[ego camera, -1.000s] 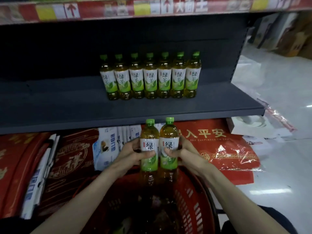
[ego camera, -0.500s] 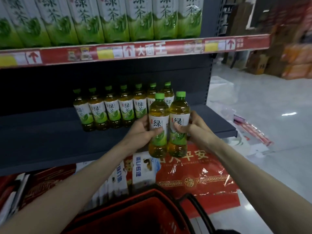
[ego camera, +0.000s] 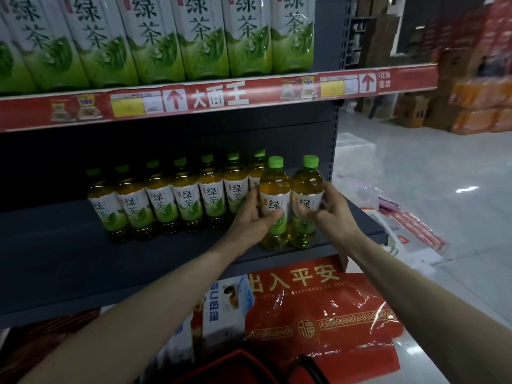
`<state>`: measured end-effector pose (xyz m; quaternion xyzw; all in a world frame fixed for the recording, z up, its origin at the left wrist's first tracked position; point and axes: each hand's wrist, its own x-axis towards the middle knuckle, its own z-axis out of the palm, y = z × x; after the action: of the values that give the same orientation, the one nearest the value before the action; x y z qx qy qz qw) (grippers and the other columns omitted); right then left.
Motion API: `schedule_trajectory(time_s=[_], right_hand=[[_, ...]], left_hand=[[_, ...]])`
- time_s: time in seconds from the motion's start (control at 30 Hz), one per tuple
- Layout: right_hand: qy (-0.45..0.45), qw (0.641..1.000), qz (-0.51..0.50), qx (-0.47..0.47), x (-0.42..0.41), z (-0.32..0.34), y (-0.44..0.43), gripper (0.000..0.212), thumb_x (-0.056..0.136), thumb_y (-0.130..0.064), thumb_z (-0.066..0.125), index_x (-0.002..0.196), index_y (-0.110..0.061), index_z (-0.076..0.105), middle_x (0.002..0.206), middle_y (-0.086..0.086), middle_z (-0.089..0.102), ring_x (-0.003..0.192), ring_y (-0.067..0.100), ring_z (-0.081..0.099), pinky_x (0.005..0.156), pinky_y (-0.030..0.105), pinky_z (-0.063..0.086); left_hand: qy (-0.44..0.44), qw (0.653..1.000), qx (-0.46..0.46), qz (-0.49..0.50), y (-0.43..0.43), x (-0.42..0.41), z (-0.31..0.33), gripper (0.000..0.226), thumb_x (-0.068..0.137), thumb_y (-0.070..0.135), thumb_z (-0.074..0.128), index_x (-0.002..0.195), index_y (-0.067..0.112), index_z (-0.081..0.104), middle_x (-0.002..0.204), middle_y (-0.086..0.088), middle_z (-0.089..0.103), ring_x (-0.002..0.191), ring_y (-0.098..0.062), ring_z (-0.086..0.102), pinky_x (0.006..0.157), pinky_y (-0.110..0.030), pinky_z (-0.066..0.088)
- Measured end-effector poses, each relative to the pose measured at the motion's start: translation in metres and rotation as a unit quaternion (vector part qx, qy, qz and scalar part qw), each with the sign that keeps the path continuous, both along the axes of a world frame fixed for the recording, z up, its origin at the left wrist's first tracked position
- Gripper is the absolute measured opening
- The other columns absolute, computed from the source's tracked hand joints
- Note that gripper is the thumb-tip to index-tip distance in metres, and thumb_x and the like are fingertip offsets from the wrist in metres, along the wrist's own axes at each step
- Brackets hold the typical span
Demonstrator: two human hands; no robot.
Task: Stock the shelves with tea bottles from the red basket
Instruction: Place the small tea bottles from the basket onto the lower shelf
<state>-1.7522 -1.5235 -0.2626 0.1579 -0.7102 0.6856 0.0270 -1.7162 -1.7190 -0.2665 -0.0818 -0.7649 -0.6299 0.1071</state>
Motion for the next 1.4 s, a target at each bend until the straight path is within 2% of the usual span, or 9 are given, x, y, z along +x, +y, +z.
schedule_trajectory(time_s=[0.23,0.4,0.5,0.57,0.7,0.8,1.03,1.17,1.4], right_hand=[[0.003,1.0,-0.004,0.0,-0.027,-0.015,0.008,0.061,0.089,0.001,0.076,0.142,-0.017,0.052,0.124,0.004,0.071,0.114,0.018,0.069,0.089,0.037,0.062],[0.001,1.0,0.002,0.017,-0.033,-0.015,0.012,0.061,0.091,-0.003,0.075,0.144,-0.021,0.052,0.127,0.003,0.069,0.116,0.016,0.066,0.081,0.028,0.06],[-0.001,0.999,-0.011,0.039,-0.029,-0.019,0.013,0.066,0.087,-0.009,0.081,0.144,-0.021,0.05,0.126,-0.002,0.066,0.114,0.015,0.064,0.078,0.024,0.06],[-0.011,0.997,-0.033,0.065,-0.025,-0.025,0.015,0.079,0.08,-0.012,0.087,0.145,-0.02,0.043,0.127,-0.007,0.06,0.113,0.012,0.061,0.087,0.025,0.057],[-0.013,0.985,-0.078,0.153,-0.018,-0.042,0.013,0.085,0.077,-0.017,0.091,0.145,-0.016,0.039,0.127,-0.003,0.059,0.116,0.017,0.06,0.099,0.034,0.053],[0.005,0.978,-0.118,0.175,-0.019,-0.053,0.013,0.076,0.075,-0.016,0.093,0.138,-0.013,0.05,0.123,0.0,0.066,0.114,0.017,0.062,0.1,0.035,0.054],[-0.006,0.968,-0.154,0.196,-0.042,-0.055,0.02,0.07,0.076,-0.019,0.092,0.136,-0.011,0.058,0.128,0.005,0.07,0.118,0.021,0.065,0.1,0.031,0.051],[-0.016,0.963,-0.172,0.205,-0.063,-0.058,0.023,0.071,0.076,-0.021,0.092,0.137,-0.011,0.059,0.129,0.007,0.07,0.121,0.025,0.065,0.104,0.037,0.053],[-0.013,0.96,-0.182,0.212,-0.089,-0.058,0.018,0.063,0.08,-0.02,0.089,0.135,-0.011,0.061,0.128,0.007,0.07,0.12,0.025,0.065,0.099,0.032,0.05]], left_hand=[[-0.004,1.0,0.023,0.016,0.014,-0.028,-0.019,0.063,0.098,0.006,0.069,0.146,0.035,0.041,0.144,0.009,0.059,0.137,-0.011,0.054,0.115,-0.048,0.047],[-0.017,1.0,0.015,0.005,0.013,-0.036,-0.027,0.07,0.095,0.018,0.074,0.155,0.028,0.039,0.15,0.006,0.057,0.14,-0.012,0.054,0.114,-0.05,0.049],[-0.036,0.999,-0.022,0.033,0.009,-0.03,-0.031,0.078,0.087,0.025,0.084,0.153,0.028,0.041,0.138,0.015,0.06,0.129,-0.004,0.056,0.106,-0.035,0.052],[-0.047,0.994,-0.065,0.08,0.008,-0.025,-0.037,0.083,0.08,0.025,0.09,0.148,0.027,0.043,0.126,0.017,0.059,0.118,-0.002,0.057,0.091,-0.023,0.051],[-0.082,0.984,-0.094,0.129,0.009,-0.022,-0.054,0.058,0.072,0.019,0.096,0.119,0.02,0.063,0.115,0.002,0.071,0.09,0.004,0.064,0.072,-0.012,0.053],[-0.081,0.981,-0.096,0.146,0.01,-0.028,-0.056,0.037,0.067,0.016,0.098,0.09,0.025,0.071,0.094,0.01,0.074,0.078,0.01,0.065,0.065,-0.006,0.052],[-0.077,0.971,-0.12,0.193,0.026,-0.051,-0.054,0.052,0.065,0.029,0.099,0.108,0.011,0.077,0.081,0.012,0.064,0.077,-0.004,0.06,0.071,-0.017,0.051],[-0.117,0.952,-0.164,0.232,0.038,-0.065,-0.054,0.073,0.066,0.051,0.095,0.128,0.019,0.072,0.115,-0.002,0.075,0.11,-0.024,0.069,0.095,-0.044,0.057],[-0.092,0.921,-0.238,0.293,0.058,-0.076,-0.059,0.045,0.083,0.06,0.077,0.121,0.035,0.073,0.122,0.001,0.074,0.117,-0.028,0.066,0.089,-0.038,0.048]])
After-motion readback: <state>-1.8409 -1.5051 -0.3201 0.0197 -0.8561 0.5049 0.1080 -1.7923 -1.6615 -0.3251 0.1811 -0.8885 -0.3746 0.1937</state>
